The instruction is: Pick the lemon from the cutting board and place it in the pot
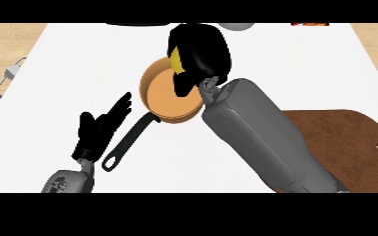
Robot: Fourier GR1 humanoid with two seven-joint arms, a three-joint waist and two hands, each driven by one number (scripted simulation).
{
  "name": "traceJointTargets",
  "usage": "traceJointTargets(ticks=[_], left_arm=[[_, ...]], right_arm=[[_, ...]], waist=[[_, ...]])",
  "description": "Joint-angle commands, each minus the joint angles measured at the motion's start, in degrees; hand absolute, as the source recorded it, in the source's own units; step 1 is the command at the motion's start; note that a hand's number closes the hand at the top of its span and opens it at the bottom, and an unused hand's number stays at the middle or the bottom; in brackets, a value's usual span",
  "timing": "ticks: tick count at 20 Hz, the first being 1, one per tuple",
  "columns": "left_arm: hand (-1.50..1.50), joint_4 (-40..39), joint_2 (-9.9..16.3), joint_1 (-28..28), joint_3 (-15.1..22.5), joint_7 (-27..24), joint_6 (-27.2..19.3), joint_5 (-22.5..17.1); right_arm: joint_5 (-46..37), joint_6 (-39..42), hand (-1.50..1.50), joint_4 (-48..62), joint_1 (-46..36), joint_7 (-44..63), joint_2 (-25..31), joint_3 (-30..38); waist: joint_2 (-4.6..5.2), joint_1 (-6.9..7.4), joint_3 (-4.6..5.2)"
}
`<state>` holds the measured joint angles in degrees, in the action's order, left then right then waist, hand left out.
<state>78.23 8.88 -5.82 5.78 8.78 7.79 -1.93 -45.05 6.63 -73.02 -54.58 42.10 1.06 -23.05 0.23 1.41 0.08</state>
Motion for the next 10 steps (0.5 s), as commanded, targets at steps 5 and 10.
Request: traceJointTargets(ticks=[5, 10], left_arm=[[0.0, 0.2, 0.3, -0.3, -0.2, -0.2, 1.1, -0.1], [0.0, 0.7, 0.7, 0.1, 0.5, -0.7, 1.3, 1.0]], right_arm=[[-1.4, 3.9, 1.5, 19.5, -7.7, 3.4, -1.0, -6.4], [11.2, 11.4, 1.5, 27.1, -11.9, 12.5, -1.0, -1.6]], waist=[[0.21, 0.97, 0.0], [0.38, 2.35, 0.04]])
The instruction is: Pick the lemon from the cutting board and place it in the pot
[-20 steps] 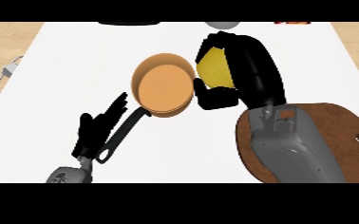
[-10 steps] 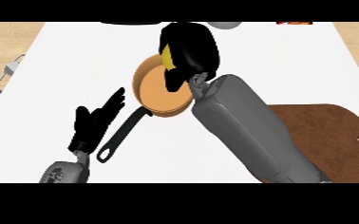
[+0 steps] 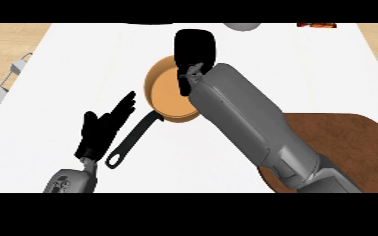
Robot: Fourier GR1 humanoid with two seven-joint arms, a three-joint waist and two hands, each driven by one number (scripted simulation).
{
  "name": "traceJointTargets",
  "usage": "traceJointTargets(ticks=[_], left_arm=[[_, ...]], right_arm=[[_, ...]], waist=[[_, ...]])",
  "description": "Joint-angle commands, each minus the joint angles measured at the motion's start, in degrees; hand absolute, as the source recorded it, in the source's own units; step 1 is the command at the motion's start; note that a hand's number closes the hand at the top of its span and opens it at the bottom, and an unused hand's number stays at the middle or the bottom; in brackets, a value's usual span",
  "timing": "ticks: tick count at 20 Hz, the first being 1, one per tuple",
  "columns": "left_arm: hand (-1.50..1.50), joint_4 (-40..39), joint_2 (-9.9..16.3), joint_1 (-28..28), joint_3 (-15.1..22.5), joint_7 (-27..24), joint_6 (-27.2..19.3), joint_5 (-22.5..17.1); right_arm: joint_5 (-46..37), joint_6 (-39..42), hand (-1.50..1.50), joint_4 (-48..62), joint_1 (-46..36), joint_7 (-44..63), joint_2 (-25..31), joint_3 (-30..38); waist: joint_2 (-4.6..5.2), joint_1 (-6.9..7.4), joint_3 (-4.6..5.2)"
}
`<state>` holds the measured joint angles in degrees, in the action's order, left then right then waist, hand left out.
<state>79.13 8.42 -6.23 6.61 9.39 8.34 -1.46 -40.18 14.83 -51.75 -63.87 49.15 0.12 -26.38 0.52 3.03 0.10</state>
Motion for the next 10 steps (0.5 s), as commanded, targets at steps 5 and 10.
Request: traceJointTargets(ticks=[5, 10], left_arm=[[0.0, 3.3, -1.1, -0.3, 1.0, 3.2, -0.5, 0.4], [0.0, 1.4, -1.3, -0.4, 1.4, 0.9, 0.0, 0.8]], right_arm=[[13.6, -1.8, -1.5, 14.6, -5.6, 0.8, -0.1, -3.6], [14.9, -22.8, -1.5, 5.3, -3.8, -5.9, -0.1, 0.9]], waist=[[0.28, 1.3, -0.06], [0.42, 1.81, -0.17]])
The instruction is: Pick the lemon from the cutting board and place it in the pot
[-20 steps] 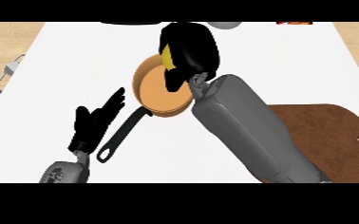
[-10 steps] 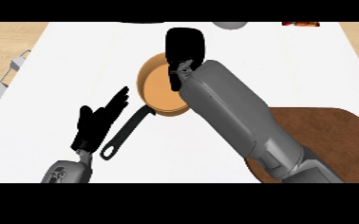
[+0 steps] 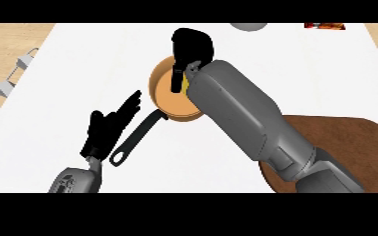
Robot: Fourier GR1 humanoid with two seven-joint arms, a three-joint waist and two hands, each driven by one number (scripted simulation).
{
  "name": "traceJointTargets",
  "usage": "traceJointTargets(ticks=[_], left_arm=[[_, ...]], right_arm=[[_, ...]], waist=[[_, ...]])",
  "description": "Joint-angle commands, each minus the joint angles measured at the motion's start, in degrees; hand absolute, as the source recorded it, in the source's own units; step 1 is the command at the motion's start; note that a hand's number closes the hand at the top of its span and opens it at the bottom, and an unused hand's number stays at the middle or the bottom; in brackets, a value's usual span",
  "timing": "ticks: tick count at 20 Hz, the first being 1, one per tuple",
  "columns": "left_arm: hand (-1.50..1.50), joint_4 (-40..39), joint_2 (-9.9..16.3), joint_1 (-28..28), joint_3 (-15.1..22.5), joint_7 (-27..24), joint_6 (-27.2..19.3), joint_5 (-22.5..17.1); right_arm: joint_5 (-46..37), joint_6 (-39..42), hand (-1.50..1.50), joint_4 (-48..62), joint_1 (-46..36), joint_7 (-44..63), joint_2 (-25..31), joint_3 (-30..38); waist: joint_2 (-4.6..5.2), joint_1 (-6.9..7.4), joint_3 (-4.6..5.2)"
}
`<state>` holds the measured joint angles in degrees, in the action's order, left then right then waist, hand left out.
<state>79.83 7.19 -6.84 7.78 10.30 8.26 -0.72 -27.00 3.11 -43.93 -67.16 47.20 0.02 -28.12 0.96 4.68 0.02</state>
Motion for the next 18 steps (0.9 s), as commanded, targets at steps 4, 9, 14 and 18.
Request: traceJointTargets(ticks=[4, 9, 14, 18], left_arm=[[0.0, 0.0, 0.2, -0.6, 0.2, 0.1, 0.3, 0.4], [0.0, -2.6, 2.3, 0.2, -3.1, -2.2, 1.0, -0.8], [0.0, -0.7, 0.9, 3.9, -2.6, -2.8, 0.2, -1.0], [0.0, -1.4, 1.3, 2.5, -3.2, -3.3, 0.7, -0.6]], right_arm=[[5.3, -24.5, -1.5, -7.5, -0.4, -5.9, 0.0, 4.9], [5.5, -39.6, -1.5, -8.4, 0.6, -6.2, 0.0, 8.0], [4.7, -47.1, -1.5, -9.6, 3.5, -12.8, 0.0, 13.4], [7.4, -44.7, -1.5, -16.6, 8.4, -17.1, 1.5, 15.9]], waist=[[-0.32, -0.18, -0.08], [-0.6, -2.35, 0.02], [-0.87, -3.95, -0.04], [-0.99, -4.54, -0.03]])
